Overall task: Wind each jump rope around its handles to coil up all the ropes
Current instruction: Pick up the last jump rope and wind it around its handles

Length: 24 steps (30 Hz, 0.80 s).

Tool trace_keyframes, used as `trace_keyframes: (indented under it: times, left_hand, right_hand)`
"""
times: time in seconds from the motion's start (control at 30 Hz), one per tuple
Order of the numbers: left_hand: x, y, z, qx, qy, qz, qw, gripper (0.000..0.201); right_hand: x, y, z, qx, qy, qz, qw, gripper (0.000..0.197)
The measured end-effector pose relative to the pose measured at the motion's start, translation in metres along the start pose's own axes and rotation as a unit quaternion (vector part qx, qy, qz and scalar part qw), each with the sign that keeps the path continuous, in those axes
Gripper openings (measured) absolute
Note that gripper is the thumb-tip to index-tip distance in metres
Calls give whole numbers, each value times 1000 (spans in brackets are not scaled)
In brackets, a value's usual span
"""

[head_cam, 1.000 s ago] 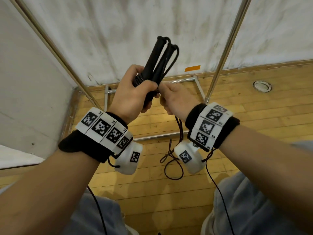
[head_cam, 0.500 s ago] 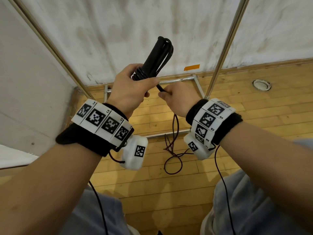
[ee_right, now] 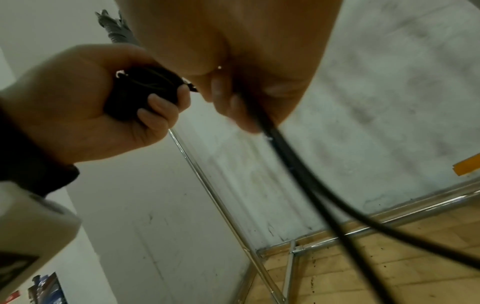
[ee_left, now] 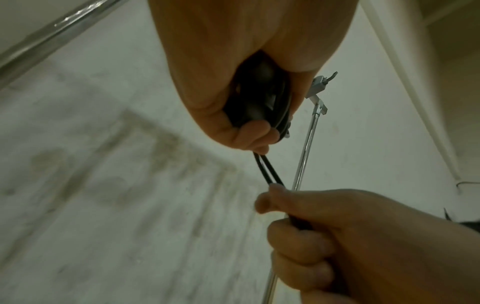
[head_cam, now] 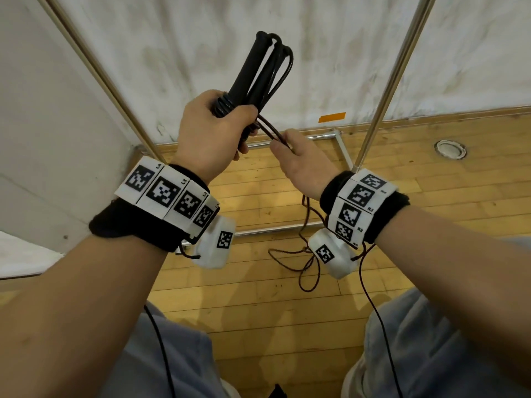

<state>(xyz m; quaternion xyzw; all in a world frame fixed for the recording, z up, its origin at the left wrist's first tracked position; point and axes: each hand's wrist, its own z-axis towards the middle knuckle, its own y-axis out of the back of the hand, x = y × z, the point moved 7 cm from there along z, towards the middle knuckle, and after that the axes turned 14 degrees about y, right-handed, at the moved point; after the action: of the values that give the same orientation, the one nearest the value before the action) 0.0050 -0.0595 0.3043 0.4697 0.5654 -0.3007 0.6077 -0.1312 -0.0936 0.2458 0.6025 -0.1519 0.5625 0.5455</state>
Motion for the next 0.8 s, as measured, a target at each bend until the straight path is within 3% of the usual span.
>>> trace_keyframes:
  times: [0.17,0.37,0.47,0.63,0.8]
  left_hand:
    - [-3,9,2,-14,-4,19,1000,12]
    - [-2,14,5,-21,-28,36,999,10]
    - [5,10,7,-23,-48,92,994,19]
    - [13,0,9,-27,-74,168,983,14]
    - [18,3,10,-53,-100,208,972,17]
  right_hand:
    - [18,4,0,-17,53,-23,998,40]
    - [36,-2,-5,31,45,-35,998,40]
    - [50,-1,-7,42,65,-50,996,44]
    - [59,-2,-15,72,63,-82,992,46]
    - [63,11,-13,58,65,-103,991,44]
